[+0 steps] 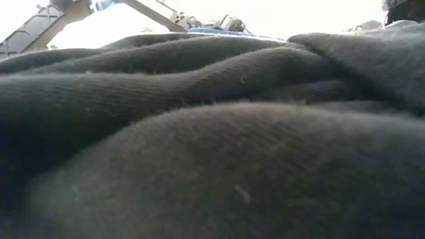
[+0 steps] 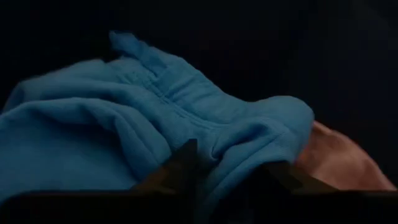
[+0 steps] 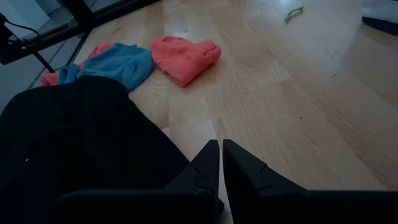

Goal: Sort clothes
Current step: Put the blue shorts in the blue laundry bin organizer, then put the top orange sock in the blue laundry bin organizer

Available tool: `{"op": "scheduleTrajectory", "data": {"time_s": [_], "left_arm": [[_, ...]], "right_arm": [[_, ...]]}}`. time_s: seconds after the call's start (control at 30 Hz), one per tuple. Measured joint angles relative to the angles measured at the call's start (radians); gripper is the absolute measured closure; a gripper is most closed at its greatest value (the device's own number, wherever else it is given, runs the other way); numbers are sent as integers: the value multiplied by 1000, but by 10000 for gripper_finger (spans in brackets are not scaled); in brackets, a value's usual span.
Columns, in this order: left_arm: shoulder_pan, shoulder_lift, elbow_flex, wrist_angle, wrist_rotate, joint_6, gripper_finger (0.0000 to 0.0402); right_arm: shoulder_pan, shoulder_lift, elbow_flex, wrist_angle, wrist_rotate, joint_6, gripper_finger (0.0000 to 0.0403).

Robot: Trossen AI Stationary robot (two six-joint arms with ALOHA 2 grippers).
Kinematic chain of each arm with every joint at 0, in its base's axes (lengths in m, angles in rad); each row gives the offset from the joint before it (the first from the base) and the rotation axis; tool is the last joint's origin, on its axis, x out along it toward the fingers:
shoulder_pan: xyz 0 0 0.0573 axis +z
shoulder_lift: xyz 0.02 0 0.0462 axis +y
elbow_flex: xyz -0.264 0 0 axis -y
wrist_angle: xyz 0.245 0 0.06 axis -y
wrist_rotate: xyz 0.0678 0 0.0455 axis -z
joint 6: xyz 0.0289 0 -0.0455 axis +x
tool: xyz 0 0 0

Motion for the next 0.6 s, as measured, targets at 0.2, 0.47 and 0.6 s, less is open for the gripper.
{"op": "scheduleTrajectory", "data": {"time_s": [0.2,0.47,0.6], "left_arm": [[9,-6,0,60,8,-143,254],[21,-83,25,50,60,-125,259],[21,-131,65,-86,49,-84,259]], "right_arm": [[0,0,0,-1,0,0,379],[0,0,0,-4,0,0,379],[0,0,0,-7,0,0,379]]}}
